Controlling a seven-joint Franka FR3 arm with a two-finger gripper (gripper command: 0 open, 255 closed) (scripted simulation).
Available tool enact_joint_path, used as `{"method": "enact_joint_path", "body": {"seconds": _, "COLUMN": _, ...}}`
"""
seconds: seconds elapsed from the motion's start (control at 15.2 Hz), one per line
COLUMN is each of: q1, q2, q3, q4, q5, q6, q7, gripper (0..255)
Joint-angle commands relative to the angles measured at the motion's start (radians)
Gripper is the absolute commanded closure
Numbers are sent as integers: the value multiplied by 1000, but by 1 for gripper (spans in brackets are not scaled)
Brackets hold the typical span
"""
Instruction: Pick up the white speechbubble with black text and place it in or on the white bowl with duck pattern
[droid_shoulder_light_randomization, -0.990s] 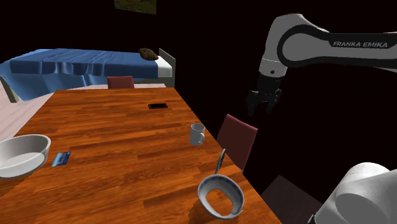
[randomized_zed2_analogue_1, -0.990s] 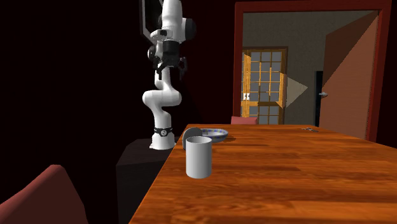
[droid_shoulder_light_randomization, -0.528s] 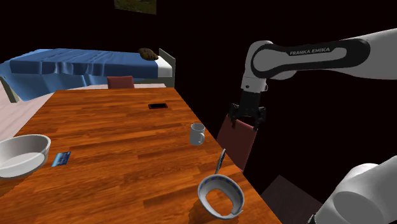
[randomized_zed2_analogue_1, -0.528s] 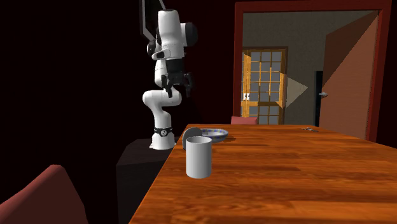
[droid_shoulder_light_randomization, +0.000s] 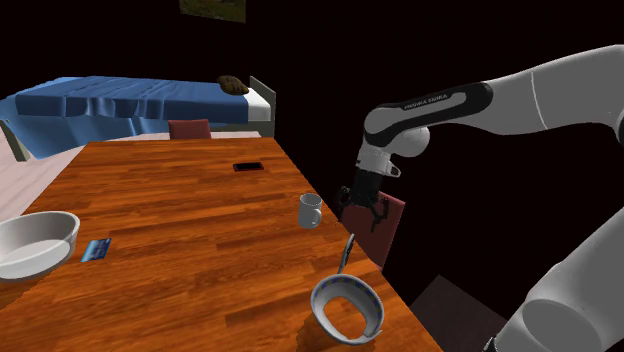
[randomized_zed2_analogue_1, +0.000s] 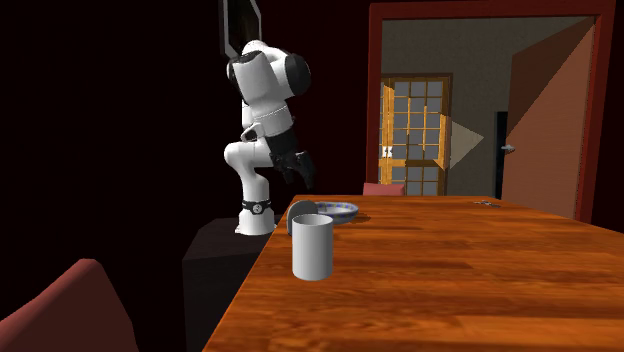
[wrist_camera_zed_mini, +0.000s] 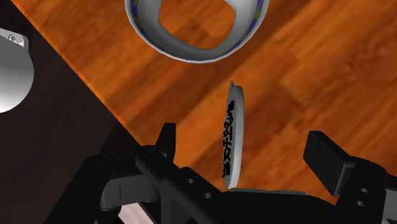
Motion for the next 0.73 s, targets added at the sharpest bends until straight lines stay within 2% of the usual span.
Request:
{"method": "enact_joint_path", "body": {"seconds": 0.0, "q1": 2, "q2": 28, "q3": 3, "q4": -10, "q5": 37, "q6": 30, "q7": 29, "gripper": 0}}
{"method": "enact_joint_path", "body": {"seconds": 0.4, "q1": 20, "q2": 47, "q3": 23, "q4": -66, "q5": 62, "q6": 109, "q7": 19, "gripper": 0}}
{"method": "enact_joint_path", "body": {"seconds": 0.66, "q1": 22, "q2": 49, "q3": 25, "q4": -71, "q5": 65, "q6": 117, "q7": 18, "gripper": 0}}
